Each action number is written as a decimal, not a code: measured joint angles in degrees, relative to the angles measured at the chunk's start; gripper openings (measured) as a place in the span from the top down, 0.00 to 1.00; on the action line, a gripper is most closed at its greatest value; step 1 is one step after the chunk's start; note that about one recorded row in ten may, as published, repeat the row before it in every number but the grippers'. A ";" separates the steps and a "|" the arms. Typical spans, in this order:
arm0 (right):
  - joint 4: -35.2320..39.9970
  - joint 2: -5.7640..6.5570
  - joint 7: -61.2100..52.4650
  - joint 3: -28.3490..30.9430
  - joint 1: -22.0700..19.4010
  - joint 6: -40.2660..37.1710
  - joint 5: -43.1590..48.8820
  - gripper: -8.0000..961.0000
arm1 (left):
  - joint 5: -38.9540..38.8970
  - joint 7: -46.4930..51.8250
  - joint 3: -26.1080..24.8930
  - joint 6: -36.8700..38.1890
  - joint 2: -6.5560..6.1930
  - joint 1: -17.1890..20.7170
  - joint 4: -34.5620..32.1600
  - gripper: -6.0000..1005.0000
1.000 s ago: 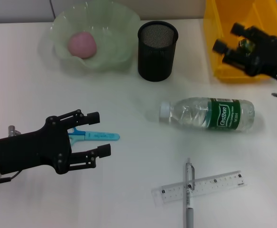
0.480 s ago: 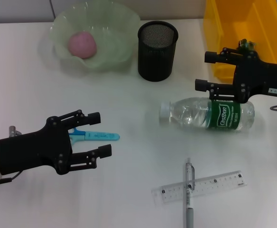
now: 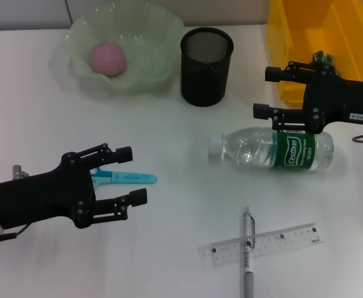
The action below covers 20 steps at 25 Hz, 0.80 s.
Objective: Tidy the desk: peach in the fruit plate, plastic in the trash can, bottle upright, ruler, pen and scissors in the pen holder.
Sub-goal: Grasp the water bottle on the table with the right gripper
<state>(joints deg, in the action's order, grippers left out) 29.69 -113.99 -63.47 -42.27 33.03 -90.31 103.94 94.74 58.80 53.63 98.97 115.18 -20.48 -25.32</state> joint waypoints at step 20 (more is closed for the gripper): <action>20.78 0.02 -23.76 -0.26 5.28 -4.76 19.56 0.18 | 0.00 -0.01 -0.43 0.07 0.35 0.00 -0.14 0.18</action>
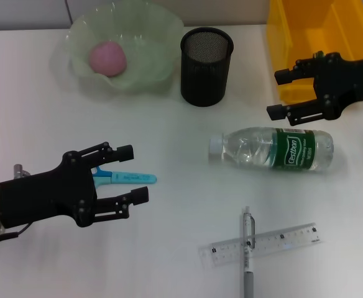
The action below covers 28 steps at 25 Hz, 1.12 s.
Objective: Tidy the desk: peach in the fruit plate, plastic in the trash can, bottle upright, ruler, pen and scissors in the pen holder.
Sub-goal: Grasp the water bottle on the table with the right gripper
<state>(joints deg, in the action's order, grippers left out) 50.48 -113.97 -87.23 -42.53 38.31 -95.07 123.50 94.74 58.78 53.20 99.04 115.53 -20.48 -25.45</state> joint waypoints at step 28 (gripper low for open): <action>3.56 -1.84 -14.62 -17.34 18.05 -3.39 32.75 0.18 | 0.00 -0.07 -1.73 -0.13 0.47 -0.23 0.14 0.18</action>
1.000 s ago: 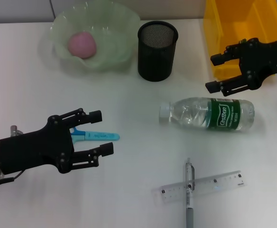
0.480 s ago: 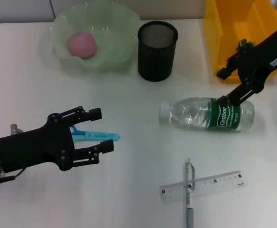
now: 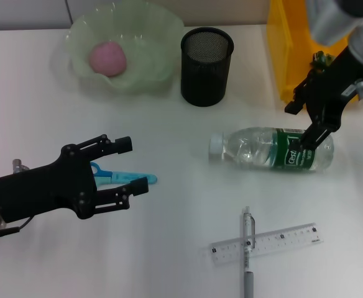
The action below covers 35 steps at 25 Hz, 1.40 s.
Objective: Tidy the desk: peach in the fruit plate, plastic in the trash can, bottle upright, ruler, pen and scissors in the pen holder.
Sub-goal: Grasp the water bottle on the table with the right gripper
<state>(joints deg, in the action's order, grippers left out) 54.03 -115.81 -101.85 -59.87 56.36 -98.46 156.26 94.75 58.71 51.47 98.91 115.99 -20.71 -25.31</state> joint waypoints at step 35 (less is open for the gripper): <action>-2.66 -3.20 0.53 -3.50 0.64 6.02 6.39 0.18 | 0.00 0.14 -0.75 -0.21 0.20 -0.15 0.00 0.18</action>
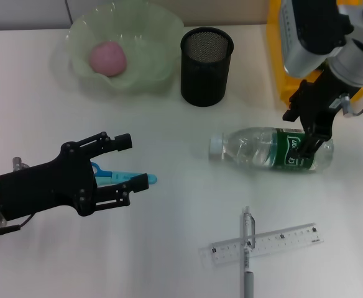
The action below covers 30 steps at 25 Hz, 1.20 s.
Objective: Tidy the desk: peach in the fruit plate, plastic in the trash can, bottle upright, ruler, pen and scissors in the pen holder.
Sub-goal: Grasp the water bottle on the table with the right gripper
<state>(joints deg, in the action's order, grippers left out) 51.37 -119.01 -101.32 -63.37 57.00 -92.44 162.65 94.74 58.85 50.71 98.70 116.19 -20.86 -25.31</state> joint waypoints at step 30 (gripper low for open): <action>-12.62 -0.61 0.34 -2.82 0.99 12.18 -0.43 0.18 | 0.00 -0.14 0.00 0.07 -0.22 -0.01 -0.14 0.18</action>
<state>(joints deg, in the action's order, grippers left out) 38.75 -119.62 -100.98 -66.20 57.99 -80.26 162.22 94.74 58.71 50.71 98.78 115.98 -20.88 -25.46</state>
